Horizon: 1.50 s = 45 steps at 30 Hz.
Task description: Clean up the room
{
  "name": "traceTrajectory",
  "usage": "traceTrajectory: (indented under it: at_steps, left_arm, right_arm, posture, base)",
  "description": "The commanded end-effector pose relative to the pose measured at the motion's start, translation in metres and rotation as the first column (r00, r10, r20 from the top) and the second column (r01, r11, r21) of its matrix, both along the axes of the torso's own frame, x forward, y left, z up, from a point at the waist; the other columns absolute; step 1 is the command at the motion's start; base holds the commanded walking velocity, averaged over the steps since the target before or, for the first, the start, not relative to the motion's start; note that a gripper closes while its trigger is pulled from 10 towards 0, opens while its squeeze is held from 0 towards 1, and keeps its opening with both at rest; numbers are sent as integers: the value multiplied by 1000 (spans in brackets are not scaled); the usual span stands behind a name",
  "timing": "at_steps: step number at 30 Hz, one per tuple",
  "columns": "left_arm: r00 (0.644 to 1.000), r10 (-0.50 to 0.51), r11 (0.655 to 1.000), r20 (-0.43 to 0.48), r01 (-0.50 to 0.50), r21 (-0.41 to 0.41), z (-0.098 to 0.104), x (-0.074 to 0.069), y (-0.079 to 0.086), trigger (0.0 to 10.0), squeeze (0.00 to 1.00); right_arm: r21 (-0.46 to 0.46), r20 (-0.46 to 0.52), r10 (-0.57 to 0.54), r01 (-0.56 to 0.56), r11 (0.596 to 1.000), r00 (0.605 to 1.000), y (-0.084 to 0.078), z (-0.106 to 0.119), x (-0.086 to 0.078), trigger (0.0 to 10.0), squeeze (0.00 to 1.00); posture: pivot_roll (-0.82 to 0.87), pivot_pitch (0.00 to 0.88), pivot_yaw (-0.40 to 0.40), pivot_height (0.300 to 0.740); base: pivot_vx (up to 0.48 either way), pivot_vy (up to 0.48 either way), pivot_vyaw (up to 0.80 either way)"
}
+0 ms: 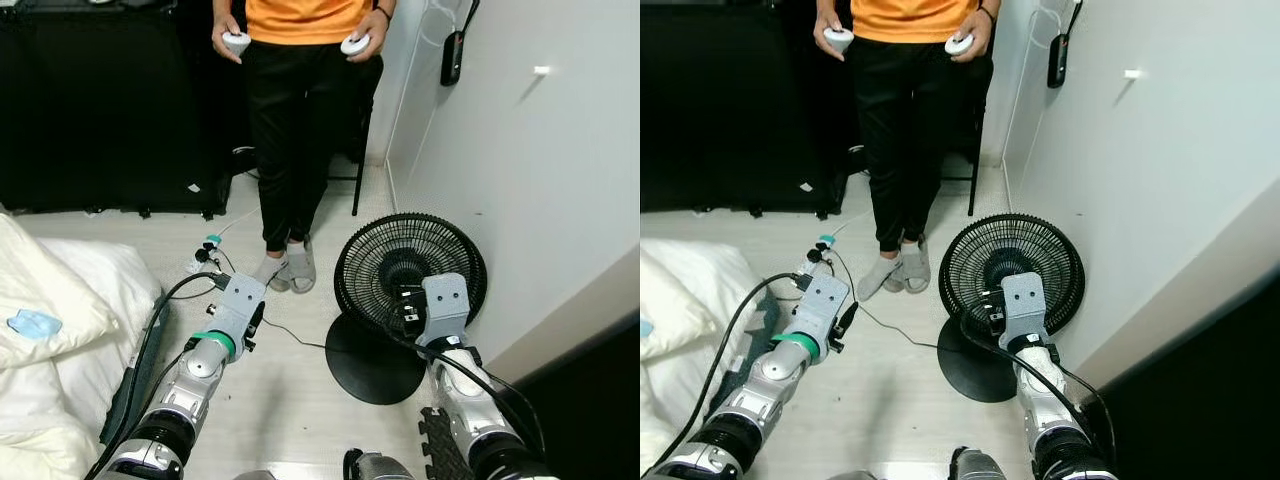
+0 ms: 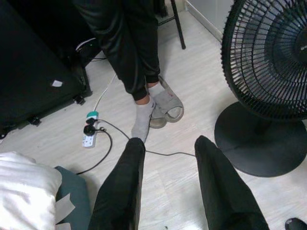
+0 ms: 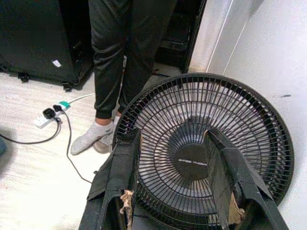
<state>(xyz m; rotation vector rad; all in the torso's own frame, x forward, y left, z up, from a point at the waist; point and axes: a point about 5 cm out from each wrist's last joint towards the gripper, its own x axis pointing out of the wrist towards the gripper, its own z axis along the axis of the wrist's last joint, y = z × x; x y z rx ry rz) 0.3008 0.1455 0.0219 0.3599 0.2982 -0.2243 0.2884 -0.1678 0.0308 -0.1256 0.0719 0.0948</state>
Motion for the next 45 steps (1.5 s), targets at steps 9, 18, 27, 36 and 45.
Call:
traceTrajectory:
  at_steps: [9,18,27,36,45]
  left_arm:
    - [985,-72,994,-156,83,70,-25,-16,3,10000,0]
    - [968,-103,986,-229,129,102,-40,-33,10,10000,0]
    - [972,-110,986,-207,134,103,-36,-28,7,10000,0]
    - [973,-113,986,-203,136,101,-35,-28,8,10000,0]
    - [972,-118,985,-202,141,103,-35,-28,7,10000,0]
  right_arm:
    - [-5,-120,43,-44,999,992,5,-23,-15,10000,0]
    - [12,-171,29,-27,1000,985,3,-36,-28,10000,0]
    - [-17,-132,28,-30,999,991,1,-26,-18,10000,0]
    - [-32,-131,26,-30,999,991,-1,-27,-19,10000,0]
    - [-36,-131,25,-30,999,991,-1,-27,-19,10000,0]
  posture:
    - [-54,0,49,740]
    - [-56,0,52,740]
    - [-56,0,50,740]
    - [-57,0,51,740]
    - [-58,0,52,740]
  base:
    - [0,0,747]
    - [0,0,738]
    - [0,0,498]
    - [0,0,674]
    - [0,0,656]
